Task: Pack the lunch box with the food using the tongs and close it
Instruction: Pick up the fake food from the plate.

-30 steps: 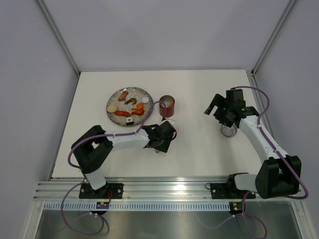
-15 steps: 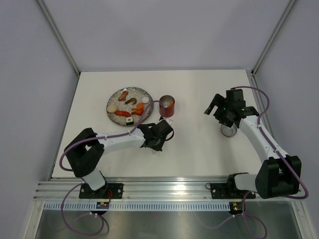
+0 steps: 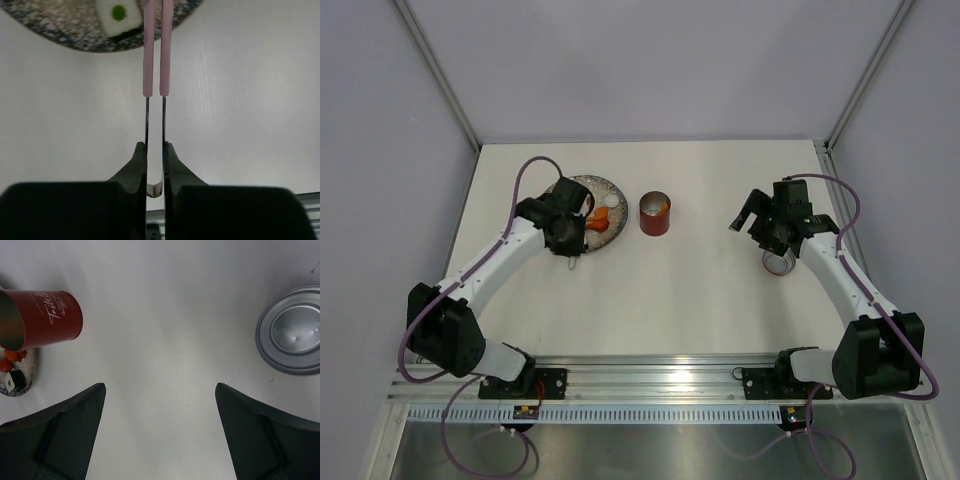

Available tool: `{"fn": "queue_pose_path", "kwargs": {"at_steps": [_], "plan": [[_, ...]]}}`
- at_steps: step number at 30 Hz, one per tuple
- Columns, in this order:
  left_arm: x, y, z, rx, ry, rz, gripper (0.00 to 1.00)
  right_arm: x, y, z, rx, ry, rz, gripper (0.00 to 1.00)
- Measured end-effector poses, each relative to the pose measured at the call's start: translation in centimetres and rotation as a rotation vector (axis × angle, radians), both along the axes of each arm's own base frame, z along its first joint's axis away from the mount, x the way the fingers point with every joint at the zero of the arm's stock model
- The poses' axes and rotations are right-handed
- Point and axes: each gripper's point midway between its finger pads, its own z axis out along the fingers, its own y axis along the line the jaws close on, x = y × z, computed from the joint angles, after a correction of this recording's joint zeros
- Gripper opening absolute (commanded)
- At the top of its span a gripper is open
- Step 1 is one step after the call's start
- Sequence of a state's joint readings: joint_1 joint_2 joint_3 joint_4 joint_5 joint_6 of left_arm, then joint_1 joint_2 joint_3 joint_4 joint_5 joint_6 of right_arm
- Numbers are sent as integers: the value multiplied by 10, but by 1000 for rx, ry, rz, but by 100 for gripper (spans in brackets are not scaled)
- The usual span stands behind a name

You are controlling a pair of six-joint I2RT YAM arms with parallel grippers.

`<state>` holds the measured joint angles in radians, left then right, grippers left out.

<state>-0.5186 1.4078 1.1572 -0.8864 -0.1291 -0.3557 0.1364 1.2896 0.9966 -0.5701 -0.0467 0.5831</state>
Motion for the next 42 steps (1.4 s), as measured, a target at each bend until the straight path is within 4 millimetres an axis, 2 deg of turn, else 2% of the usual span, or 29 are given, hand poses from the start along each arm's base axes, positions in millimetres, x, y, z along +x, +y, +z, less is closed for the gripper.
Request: {"fn": "queue_pose_path", "kwargs": {"at_steps": [2,6,11,18,21,25,29,34,42], "plan": [[11,19,8,18,20,59,0,0,0,0,1,-2,0,99],[33,27,15,42,52,87,0,0,0,0,1,-2,0,100],[65,37,10,90,89,119,0,0,0,0,1,-4,0,99],[125,63,4,174,79,210,0,0,0,0,3,-3,1,99],[139,71,-5,208,97,225,0,0,1,1,6,-6,2,99],[140,82,-25,268,152,226,0,0,2,3,12,-10,0,99],[138,89,-34,311,181,217,0,0,2,4,14,-12,-1,100],[136,91,-40,321,192,207,0,-1,4,4,22,-11,6,100],[132,87,-60,307,237,184,0,-1,4,4,26,-9,10,99]]}}
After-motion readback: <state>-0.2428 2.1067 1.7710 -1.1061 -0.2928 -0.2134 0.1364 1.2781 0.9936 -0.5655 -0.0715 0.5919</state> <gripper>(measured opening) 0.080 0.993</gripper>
